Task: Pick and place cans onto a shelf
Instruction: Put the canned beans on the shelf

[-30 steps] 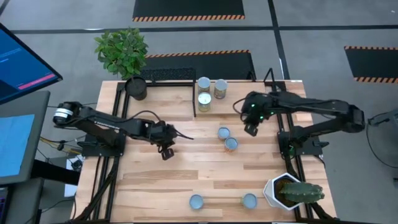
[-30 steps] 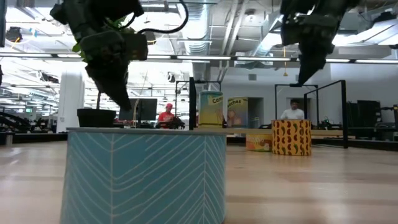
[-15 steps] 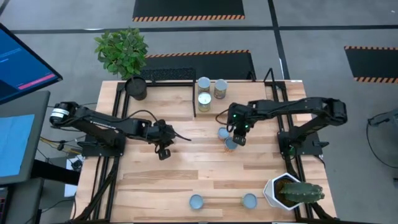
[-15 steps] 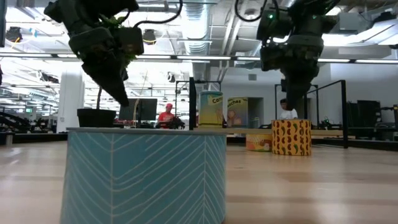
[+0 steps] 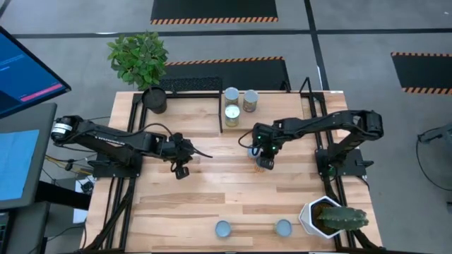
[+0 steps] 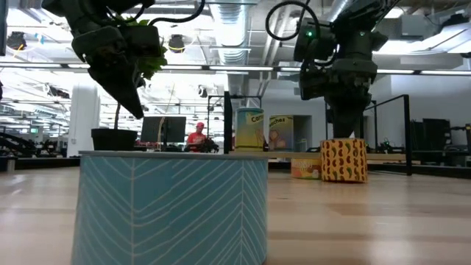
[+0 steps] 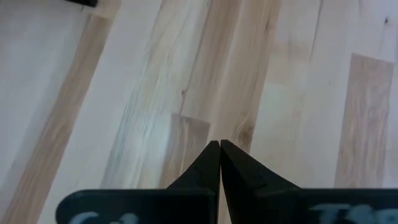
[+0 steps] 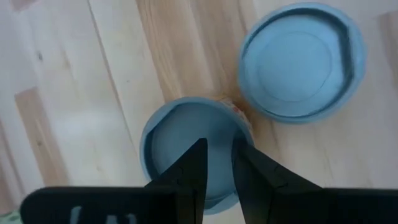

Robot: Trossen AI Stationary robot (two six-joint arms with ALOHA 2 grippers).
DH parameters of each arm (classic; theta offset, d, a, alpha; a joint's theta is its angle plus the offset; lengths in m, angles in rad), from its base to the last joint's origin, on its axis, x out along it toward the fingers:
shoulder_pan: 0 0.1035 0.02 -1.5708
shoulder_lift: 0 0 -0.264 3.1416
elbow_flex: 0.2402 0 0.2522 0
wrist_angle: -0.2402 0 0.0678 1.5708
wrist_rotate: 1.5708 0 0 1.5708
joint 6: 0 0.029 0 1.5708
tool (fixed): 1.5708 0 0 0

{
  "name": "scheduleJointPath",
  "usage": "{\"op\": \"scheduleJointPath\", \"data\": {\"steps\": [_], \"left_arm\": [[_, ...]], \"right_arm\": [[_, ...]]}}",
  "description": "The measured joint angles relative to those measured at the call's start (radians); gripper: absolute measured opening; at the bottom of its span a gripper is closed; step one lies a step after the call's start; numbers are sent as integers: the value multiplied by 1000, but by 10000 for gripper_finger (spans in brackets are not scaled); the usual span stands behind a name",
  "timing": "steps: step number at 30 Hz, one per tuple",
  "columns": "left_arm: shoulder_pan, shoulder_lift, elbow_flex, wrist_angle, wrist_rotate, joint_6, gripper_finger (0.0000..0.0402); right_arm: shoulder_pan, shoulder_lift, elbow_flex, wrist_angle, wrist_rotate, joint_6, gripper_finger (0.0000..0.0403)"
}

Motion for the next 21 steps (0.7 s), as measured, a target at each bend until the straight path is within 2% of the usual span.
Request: {"op": "scheduleJointPath", "data": {"steps": [8, 14, 21], "left_arm": [[0, 0, 0, -2, 0, 7, 0], [0, 0, 0, -2, -8, 7, 0], [0, 1, 0, -2, -24, -4, 0]], "right_arm": [[0, -33, 33, -3, 5, 9, 102], [-3, -80, 37, -5, 86, -27, 102], [-2, -56, 19, -27, 84, -68, 102]]}}
